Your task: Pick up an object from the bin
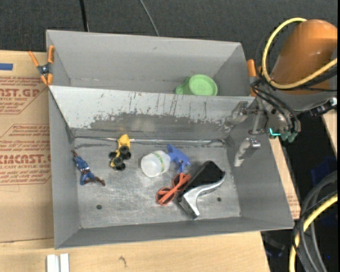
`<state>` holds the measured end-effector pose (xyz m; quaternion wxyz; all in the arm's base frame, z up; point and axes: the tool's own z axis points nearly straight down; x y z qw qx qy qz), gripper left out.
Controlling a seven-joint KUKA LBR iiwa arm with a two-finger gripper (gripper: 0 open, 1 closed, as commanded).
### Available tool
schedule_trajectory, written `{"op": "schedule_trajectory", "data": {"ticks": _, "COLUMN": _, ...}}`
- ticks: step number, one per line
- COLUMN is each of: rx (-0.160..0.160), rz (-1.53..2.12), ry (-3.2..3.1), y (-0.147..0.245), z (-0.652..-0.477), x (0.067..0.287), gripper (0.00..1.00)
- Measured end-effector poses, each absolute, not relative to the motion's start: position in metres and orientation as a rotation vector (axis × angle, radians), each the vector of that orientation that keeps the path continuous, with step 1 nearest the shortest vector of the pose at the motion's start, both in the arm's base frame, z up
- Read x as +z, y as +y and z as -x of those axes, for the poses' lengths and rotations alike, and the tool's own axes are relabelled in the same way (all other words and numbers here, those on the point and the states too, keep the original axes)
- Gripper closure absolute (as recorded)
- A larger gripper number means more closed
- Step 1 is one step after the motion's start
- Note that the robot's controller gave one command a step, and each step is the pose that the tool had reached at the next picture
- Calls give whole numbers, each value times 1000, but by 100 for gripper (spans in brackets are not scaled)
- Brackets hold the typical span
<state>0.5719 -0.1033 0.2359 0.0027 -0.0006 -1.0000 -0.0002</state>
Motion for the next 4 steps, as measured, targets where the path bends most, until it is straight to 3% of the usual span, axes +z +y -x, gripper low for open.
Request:
{"op": "schedule_trajectory", "data": {"ticks": 1, "rx": 1, "rz": -1, "ry": -3144, "y": -103, "z": -573, "x": 241, "gripper": 0}}
{"op": "schedule_trajectory", "data": {"ticks": 2, "rx": 1, "rz": -241, "ry": -3136, "y": -92, "z": -550, "x": 191, "gripper": 0}}
{"op": "schedule_trajectory", "data": {"ticks": 3, "rx": 0, "rz": -656, "ry": -3074, "y": -81, "z": -534, "x": 166, "gripper": 0}}
{"op": "schedule_trajectory", "data": {"ticks": 4, "rx": 0, "rz": -780, "ry": -3045, "y": -81, "z": -521, "x": 139, "gripper": 0}}
